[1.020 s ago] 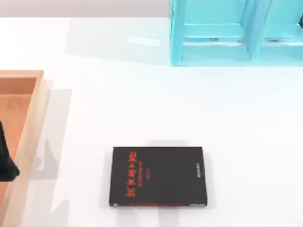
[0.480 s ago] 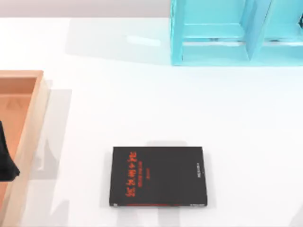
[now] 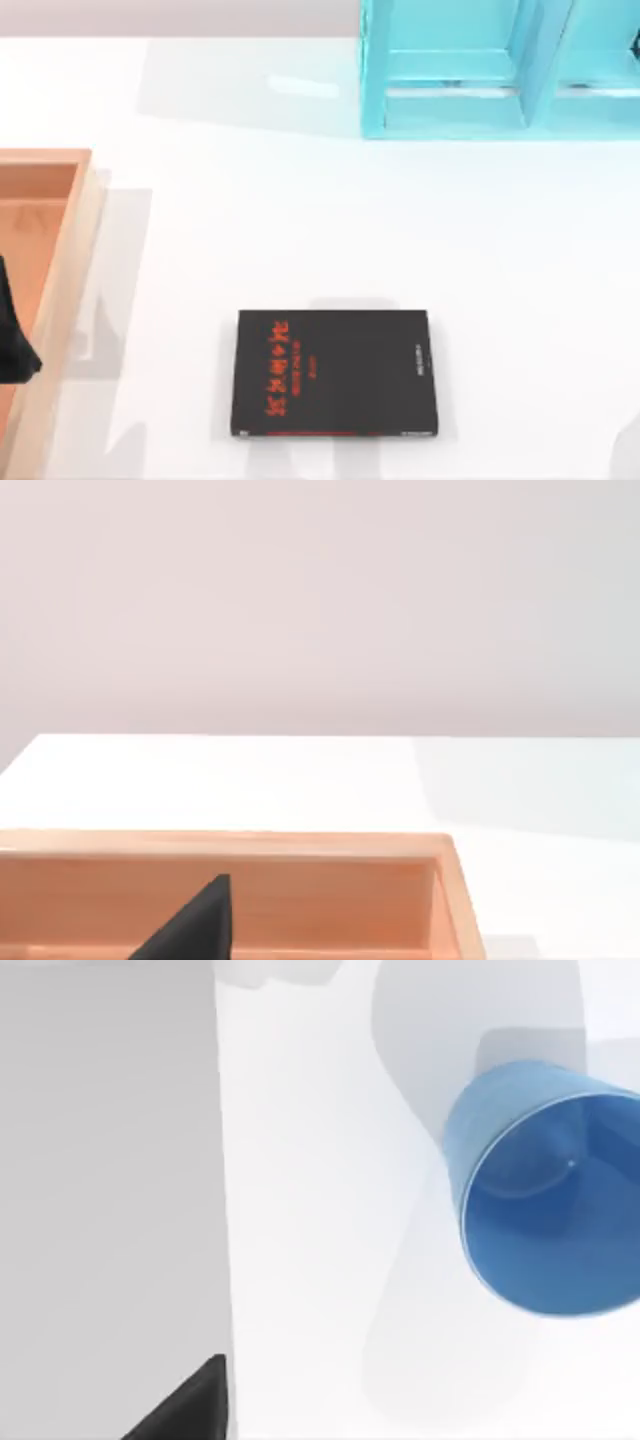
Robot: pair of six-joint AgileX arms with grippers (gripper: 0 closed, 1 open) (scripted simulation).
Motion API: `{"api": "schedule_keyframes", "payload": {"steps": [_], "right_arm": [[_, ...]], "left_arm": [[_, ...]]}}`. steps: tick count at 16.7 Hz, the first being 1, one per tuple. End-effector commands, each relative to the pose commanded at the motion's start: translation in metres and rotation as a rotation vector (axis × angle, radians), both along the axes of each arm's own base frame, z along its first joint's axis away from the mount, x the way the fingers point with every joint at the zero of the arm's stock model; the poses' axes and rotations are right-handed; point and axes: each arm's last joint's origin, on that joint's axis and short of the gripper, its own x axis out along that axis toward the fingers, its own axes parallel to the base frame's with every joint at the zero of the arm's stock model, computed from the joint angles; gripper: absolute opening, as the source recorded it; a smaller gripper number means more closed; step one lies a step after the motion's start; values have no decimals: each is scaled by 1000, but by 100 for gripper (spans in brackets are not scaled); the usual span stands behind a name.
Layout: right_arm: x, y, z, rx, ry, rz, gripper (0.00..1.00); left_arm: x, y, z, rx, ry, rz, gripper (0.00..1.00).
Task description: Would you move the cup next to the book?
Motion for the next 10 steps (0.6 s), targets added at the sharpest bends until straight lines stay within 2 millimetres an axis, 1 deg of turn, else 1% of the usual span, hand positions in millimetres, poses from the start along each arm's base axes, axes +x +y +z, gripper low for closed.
{"api": "schedule_keyframes", "payload": {"steps": [4,5,7,10], "right_arm": [[0,1,-1,-2,-1,2,100],[0,0,-4,-1,1,1,100],[2,-1,-18,2,2,0,100],[5,-3,-49,-1,-2,-1,100]], "left_arm": [[0,0,0,0,0,0,100],[0,0,0,0,0,0,100],[0,0,0,0,0,0,100],[0,0,0,0,0,0,100]]}}
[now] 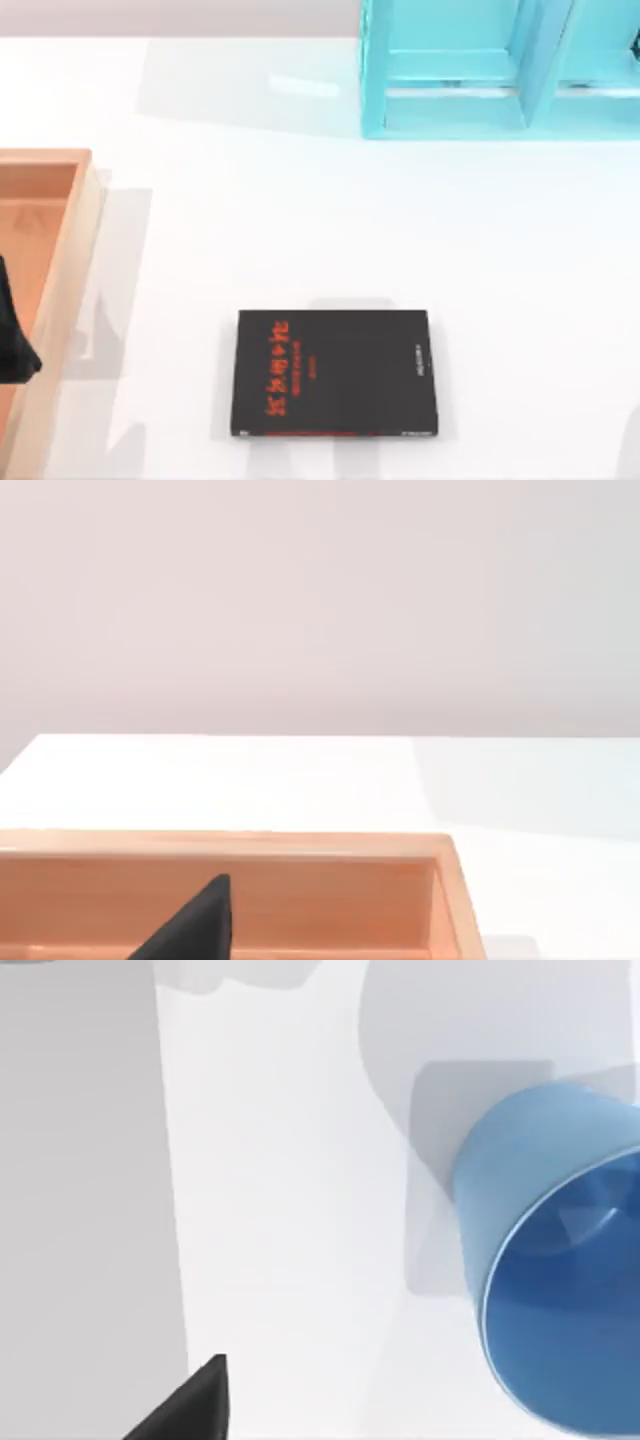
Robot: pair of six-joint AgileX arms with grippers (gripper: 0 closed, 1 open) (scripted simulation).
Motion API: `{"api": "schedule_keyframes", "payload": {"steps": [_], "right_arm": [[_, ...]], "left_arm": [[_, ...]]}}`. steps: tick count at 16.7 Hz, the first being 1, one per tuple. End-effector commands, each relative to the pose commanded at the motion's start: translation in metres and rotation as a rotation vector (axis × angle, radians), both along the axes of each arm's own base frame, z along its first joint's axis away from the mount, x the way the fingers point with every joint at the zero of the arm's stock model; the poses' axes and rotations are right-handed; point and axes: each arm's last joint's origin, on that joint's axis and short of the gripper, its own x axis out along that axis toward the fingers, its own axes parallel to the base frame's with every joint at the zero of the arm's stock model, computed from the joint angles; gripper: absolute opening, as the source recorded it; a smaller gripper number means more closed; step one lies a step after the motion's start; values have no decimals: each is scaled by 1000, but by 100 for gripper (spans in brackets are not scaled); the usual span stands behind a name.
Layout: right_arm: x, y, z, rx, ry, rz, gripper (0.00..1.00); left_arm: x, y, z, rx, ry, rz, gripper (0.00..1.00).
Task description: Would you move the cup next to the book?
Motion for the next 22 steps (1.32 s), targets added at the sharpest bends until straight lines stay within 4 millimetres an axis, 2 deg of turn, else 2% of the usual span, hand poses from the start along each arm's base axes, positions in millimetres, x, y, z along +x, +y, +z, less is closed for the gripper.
{"api": "schedule_keyframes", "payload": {"steps": [3,5,10,22], "right_arm": [[-1,1,-32,-2,-3,0,100],[-4,2,-46,0,0,1,100],[-5,3,-51,1,2,1,100],[-5,3,-51,1,2,1,10]], "left_arm": [[0,0,0,0,0,0,100],[0,0,0,0,0,0,100],[0,0,0,0,0,0,100],[0,0,0,0,0,0,100]]}}
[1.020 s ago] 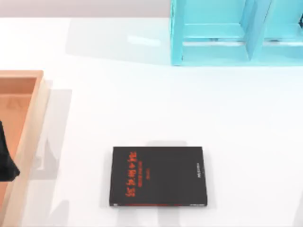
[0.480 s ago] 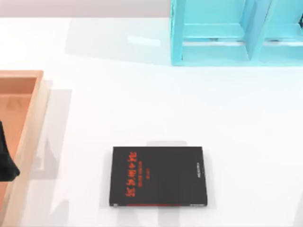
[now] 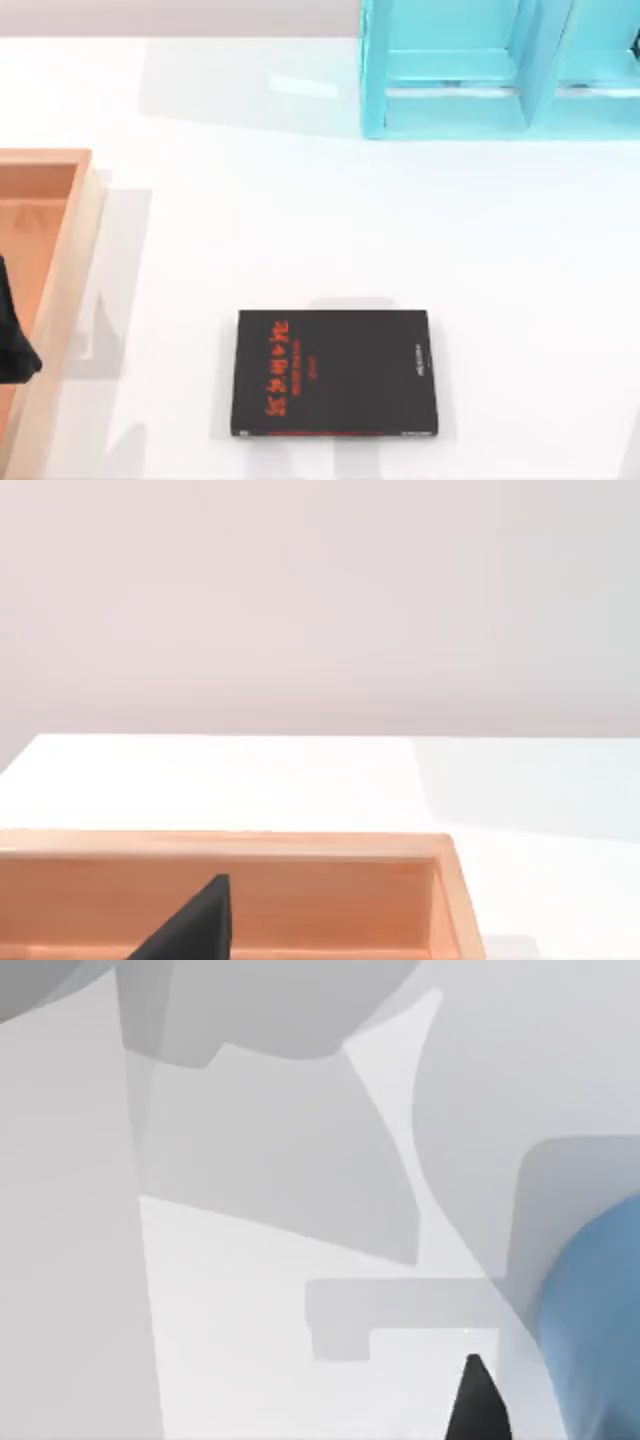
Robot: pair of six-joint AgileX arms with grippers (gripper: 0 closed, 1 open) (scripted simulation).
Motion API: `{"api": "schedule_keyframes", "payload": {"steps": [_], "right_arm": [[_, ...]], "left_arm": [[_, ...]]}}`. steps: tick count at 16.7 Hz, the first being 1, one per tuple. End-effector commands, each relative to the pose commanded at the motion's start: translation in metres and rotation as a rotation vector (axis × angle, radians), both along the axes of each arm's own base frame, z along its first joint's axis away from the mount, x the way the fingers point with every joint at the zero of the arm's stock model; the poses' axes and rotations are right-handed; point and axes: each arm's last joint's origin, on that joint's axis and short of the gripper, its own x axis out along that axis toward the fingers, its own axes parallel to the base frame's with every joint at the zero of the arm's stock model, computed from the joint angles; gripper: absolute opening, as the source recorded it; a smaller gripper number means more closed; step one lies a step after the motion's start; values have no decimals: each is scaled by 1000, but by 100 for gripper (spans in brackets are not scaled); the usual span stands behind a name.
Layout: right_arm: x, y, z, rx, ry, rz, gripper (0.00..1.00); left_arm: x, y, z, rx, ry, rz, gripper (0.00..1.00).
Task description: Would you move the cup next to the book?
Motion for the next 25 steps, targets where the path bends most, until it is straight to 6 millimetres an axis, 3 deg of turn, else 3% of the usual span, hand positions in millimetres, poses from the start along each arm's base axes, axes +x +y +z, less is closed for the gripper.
{"api": "schedule_keyframes", "payload": {"steps": [2,11,19,25], "right_arm": [[0,0,0,0,0,0,0],[0,0,1,-2,-2,2,0],[0,0,49,1,2,2,0],[2,0,50,3,4,-2,0]], "left_arm": [[0,0,0,0,0,0,100],[0,0,0,0,0,0,100],[0,0,0,0,0,0,100],[0,0,0,0,0,0,100]]}}
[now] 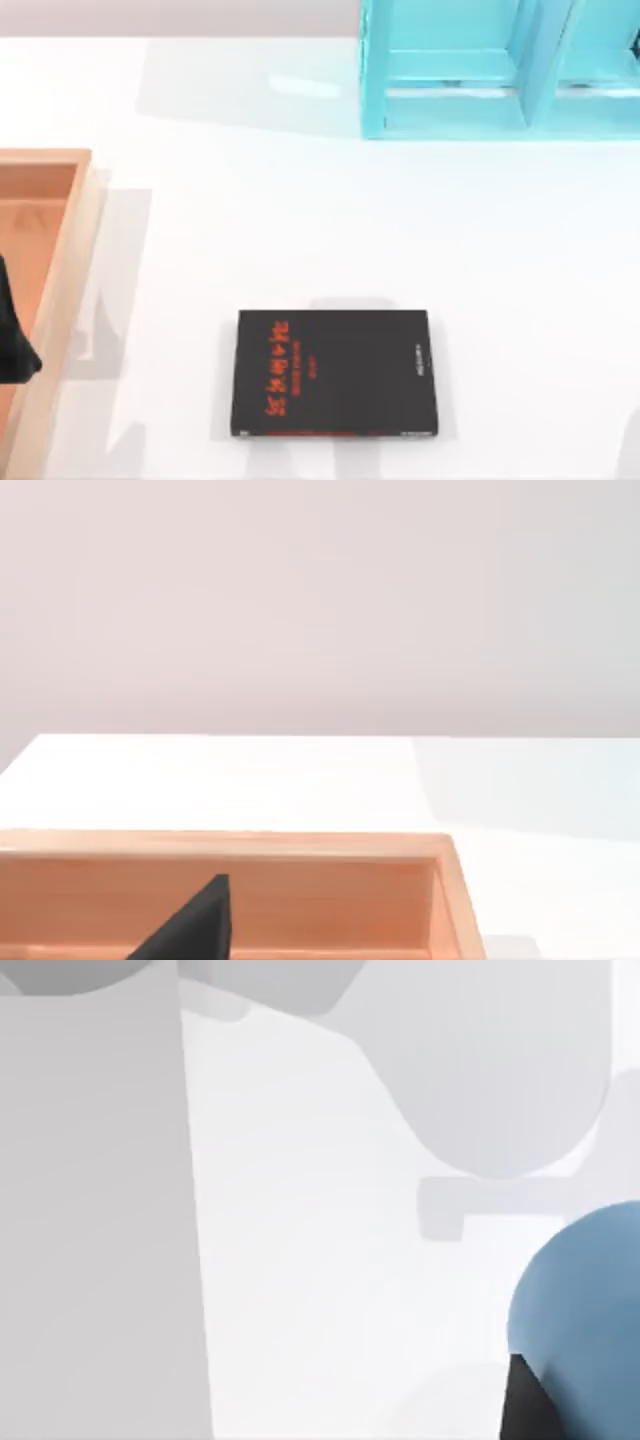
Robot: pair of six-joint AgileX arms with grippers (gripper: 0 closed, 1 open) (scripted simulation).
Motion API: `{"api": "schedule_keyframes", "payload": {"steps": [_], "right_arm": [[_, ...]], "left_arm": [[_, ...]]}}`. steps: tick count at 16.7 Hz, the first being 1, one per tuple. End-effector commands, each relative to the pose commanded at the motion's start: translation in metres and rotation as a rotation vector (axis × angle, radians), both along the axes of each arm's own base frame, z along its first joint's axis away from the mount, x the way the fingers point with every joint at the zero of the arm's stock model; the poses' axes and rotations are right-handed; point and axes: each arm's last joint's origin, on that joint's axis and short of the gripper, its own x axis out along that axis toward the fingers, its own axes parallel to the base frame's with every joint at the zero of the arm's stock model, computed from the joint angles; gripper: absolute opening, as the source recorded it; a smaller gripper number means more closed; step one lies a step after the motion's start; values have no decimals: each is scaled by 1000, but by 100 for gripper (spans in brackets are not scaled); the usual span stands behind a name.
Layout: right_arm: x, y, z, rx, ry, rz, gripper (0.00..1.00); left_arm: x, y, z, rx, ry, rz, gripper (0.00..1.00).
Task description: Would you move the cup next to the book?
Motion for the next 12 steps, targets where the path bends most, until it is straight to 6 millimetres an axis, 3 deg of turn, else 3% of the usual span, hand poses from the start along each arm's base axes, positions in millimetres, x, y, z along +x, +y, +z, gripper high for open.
{"api": "schedule_keyframes", "payload": {"steps": [3,6,9,12], "right_arm": [[16,3,7,1,10,-18,0],[45,14,17,-3,28,-69,0],[81,36,26,-14,53,-176,0],[117,72,32,-37,78,-343,0]], "left_arm": [[0,0,0,0,0,0,100],[0,0,0,0,0,0,100],[0,0,0,0,0,0,100],[0,0,0,0,0,0,100]]}}
